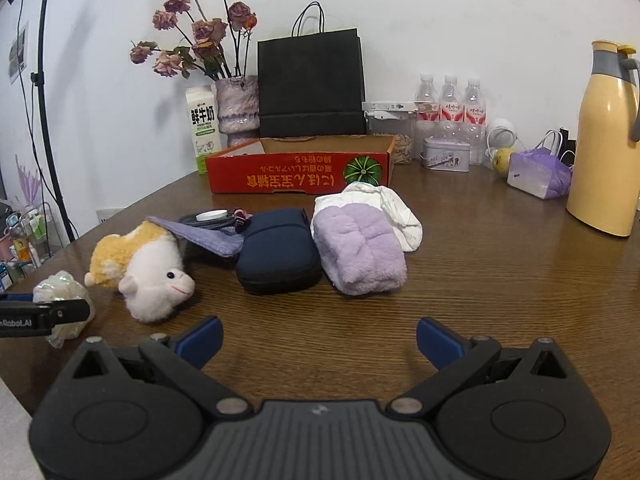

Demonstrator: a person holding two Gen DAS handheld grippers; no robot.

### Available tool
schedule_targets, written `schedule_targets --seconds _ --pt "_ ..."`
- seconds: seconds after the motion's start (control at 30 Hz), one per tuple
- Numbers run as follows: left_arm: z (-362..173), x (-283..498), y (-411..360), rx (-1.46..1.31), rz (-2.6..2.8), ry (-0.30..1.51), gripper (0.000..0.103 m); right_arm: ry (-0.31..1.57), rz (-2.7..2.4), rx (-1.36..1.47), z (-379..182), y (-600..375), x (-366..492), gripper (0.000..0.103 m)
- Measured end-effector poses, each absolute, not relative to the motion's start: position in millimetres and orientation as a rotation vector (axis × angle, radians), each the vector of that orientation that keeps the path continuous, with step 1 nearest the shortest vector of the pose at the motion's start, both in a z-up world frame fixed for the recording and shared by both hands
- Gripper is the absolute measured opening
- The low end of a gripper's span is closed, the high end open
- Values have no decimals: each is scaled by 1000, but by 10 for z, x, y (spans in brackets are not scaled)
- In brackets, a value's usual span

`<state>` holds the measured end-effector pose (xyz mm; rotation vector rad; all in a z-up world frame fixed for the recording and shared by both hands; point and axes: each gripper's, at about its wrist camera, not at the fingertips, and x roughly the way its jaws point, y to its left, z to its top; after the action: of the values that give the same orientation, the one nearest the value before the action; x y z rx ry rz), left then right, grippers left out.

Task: Organize objects
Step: 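Grasp the iridescent plastic bag with left tool while right tool grasps lavender headband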

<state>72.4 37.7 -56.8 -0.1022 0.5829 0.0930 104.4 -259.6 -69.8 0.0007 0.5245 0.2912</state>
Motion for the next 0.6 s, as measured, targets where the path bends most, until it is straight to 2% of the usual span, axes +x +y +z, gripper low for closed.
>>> schedule_targets --seconds 0.07,0.1,0.5,0.6 --pt "-587 744 401 -120 100 592 41 527 294 -4 -707 -2596 1072 103" --pt "-586 744 417 -127 104 588 39 528 295 -7 -707 -2597 1086 103" --pt "-282 721 524 -103 151 479 38 522 274 -94 -625 -2684 1497 103" --pt "-265 774 502 -101 146 477 38 533 268 -130 -638 -2665 1679 99"
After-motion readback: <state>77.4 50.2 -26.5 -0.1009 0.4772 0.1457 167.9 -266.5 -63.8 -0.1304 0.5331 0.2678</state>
